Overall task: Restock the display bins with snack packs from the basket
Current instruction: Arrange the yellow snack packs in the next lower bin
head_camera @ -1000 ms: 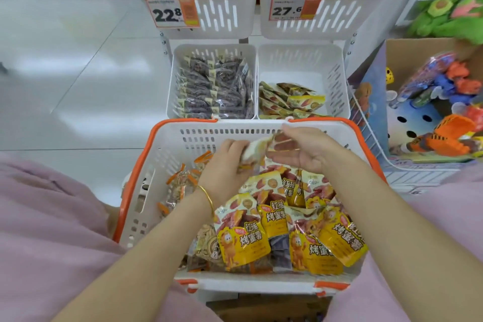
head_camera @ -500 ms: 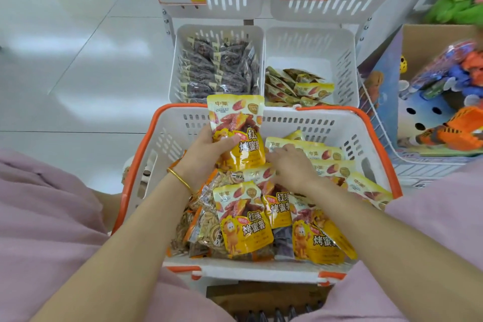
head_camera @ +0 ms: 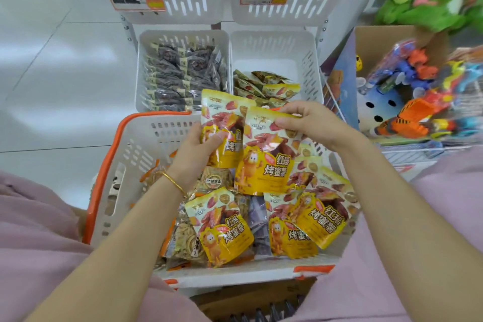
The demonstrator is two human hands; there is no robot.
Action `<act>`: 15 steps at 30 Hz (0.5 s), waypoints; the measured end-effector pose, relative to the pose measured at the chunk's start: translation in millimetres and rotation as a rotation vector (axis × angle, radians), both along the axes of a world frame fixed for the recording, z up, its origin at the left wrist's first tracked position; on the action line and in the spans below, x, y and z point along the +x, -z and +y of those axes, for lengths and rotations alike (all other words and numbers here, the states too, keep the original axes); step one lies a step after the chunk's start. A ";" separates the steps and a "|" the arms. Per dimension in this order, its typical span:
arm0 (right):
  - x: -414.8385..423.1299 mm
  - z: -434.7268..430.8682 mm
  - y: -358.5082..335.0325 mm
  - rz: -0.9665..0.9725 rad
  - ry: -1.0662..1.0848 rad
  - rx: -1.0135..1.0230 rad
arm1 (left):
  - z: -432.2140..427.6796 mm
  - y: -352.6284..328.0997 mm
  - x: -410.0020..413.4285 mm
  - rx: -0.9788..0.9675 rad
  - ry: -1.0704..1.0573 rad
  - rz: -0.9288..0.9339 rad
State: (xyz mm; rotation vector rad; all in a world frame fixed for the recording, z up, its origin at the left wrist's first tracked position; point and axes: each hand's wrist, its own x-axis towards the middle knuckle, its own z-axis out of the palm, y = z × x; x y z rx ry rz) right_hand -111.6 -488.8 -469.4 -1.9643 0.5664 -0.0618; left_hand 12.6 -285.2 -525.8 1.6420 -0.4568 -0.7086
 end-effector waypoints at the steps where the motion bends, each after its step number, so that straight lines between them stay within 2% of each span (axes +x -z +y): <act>1: 1.9 0.8 2.7 -0.038 0.027 -0.004 | -4.1 -1.4 -3.9 0.007 0.040 0.019; 4: 7.8 -2.6 10.9 -0.111 0.082 -0.109 | -15.7 -9.7 -13.8 0.013 0.082 0.163; 7: 12.3 -4.2 12.2 -0.156 0.144 -0.062 | -22.2 -15.3 -12.6 0.053 0.125 0.262; 11: 23.1 -4.4 15.2 -0.222 0.206 0.049 | -36.5 -19.9 -13.8 0.133 0.291 0.103; 15: 37.7 -23.1 10.2 -0.218 0.205 0.106 | -60.9 -21.6 -3.2 0.122 0.297 0.123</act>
